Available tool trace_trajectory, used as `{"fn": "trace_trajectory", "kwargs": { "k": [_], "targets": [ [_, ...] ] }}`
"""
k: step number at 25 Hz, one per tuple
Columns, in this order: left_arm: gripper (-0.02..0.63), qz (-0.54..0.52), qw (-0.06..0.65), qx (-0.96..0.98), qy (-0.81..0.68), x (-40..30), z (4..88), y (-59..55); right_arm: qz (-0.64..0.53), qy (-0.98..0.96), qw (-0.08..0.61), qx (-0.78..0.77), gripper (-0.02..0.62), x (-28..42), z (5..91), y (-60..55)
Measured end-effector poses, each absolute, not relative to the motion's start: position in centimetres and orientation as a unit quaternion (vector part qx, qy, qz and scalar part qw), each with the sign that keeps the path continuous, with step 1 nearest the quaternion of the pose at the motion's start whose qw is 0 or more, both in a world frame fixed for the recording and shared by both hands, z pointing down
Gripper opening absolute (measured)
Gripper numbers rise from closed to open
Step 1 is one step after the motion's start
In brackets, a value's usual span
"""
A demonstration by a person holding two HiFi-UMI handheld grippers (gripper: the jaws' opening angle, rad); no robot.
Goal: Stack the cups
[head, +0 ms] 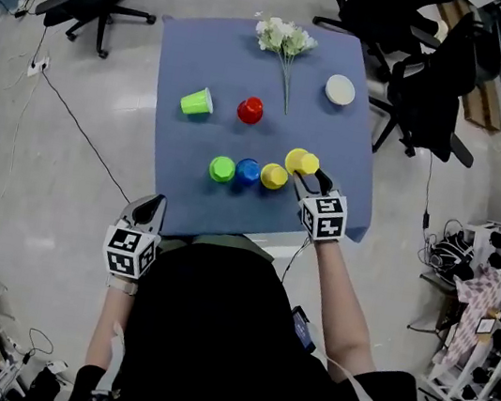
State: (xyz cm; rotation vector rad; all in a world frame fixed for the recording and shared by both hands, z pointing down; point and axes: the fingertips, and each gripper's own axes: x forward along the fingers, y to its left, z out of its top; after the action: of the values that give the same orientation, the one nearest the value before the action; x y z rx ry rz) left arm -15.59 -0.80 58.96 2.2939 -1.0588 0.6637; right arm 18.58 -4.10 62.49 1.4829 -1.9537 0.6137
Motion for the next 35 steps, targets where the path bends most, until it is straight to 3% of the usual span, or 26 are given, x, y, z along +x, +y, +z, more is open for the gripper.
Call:
{"fn": "trace_trajectory", "kwargs": {
  "k": [10,20,35],
  "targets": [
    [0.011,0.228,0.271,0.852,-0.385,-15.6,58.9,-1.9,0.226,-0.768,0.327,0.502,0.222,12.0,61.3,-3.3],
    [0.011,0.219,0.279,0.856,-0.375,-15.8,59.1,-2.7,0.228,-0.758,0.372,0.485,0.225,10.5,63.7,-2.4],
    [0.021,0.245,0.274,0.866,-0.339,-15.1,61.4,-7.0,0.265,-0.741,0.332,0.520,0.265,9.5,62.2,-1.0]
  ]
}}
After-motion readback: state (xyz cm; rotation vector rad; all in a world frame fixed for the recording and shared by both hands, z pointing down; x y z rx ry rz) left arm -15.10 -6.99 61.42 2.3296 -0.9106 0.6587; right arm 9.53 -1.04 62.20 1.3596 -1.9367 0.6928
